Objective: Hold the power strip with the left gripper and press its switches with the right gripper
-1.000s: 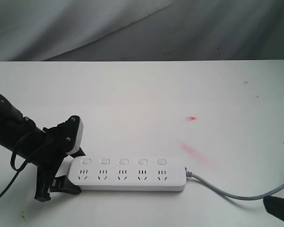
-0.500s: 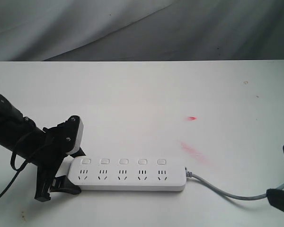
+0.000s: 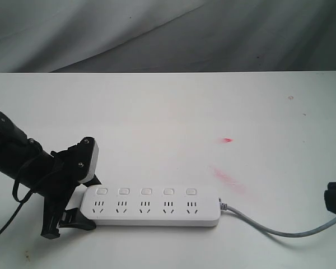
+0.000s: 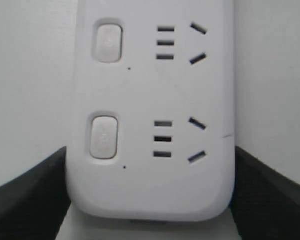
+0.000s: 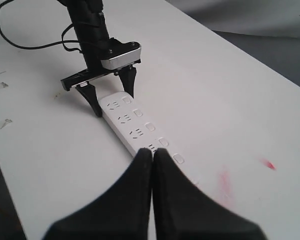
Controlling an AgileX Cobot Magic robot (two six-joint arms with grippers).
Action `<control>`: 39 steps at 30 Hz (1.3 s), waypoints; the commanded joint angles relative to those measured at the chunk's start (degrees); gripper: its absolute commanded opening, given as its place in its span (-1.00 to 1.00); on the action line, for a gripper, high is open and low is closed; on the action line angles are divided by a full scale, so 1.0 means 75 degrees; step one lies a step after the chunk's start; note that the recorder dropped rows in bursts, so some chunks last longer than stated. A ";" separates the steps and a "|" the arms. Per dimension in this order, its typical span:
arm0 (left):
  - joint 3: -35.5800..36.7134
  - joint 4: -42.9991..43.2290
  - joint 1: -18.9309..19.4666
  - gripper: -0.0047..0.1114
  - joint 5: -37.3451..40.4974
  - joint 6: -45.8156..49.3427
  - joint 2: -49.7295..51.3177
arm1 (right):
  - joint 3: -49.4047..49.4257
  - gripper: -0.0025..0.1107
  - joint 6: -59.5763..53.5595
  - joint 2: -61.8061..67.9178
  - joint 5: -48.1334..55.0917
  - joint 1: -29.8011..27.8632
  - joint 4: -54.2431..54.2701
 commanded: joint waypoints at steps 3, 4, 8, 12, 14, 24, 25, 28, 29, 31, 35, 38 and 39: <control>0.0015 0.0072 -0.0025 0.18 -0.0313 0.0055 0.0068 | 0.0043 -0.96 0.0026 -0.0022 -0.0679 0.0017 -0.0613; 0.0015 0.0072 -0.0025 0.18 -0.0313 0.0055 0.0068 | 0.0043 -0.96 0.0026 -0.0022 -0.0867 0.0017 -0.0613; 0.0015 0.0072 -0.0025 0.18 -0.0313 0.0055 0.0068 | 0.0043 -0.96 0.0026 -0.0078 -0.2369 0.0017 -0.0629; 0.0015 0.0072 -0.0025 0.18 -0.0313 0.0055 0.0068 | 0.0043 -0.96 -0.0089 -0.1217 -0.3136 -0.1476 -0.0104; 0.0015 0.0072 -0.0025 0.18 -0.0313 0.0087 0.0068 | 0.0043 -0.96 -0.0028 -0.1990 -0.3050 -0.2735 -0.0030; 0.0015 0.0072 -0.0025 0.18 -0.0313 0.0064 0.0068 | 0.1381 -0.96 0.0279 -0.2958 -0.3504 -0.4599 0.0175; 0.0015 0.0072 -0.0025 0.18 -0.0313 0.0064 0.0068 | 0.1950 -0.96 0.1208 -0.2958 -0.4164 -0.4599 -0.0266; 0.0015 0.0072 -0.0025 0.18 -0.0313 0.0064 0.0068 | 0.3179 -0.96 0.4476 -0.2958 -0.5926 -0.4599 -0.2698; 0.0015 0.0072 -0.0025 0.18 -0.0313 0.0064 0.0068 | 0.3571 -0.96 0.5121 -0.2958 -0.6498 -0.4599 -0.3232; 0.0015 0.0072 -0.0025 0.18 -0.0313 0.0080 0.0068 | 0.4098 -0.96 0.5251 -0.2958 -0.6874 -0.4599 -0.3384; 0.0015 0.0072 -0.0025 0.18 -0.0313 0.0080 0.0068 | 0.4411 -0.96 0.5221 -0.2958 -0.6410 -0.4599 -0.3545; 0.0015 0.0072 -0.0025 0.18 -0.0313 0.0080 0.0068 | 0.4411 -0.96 0.5235 -0.2958 -0.6100 -0.4599 -0.3835; 0.0015 0.0072 -0.0025 0.18 -0.0313 0.0080 0.0068 | 0.4411 -0.96 0.5250 -0.2958 -0.6035 -0.4599 -0.3835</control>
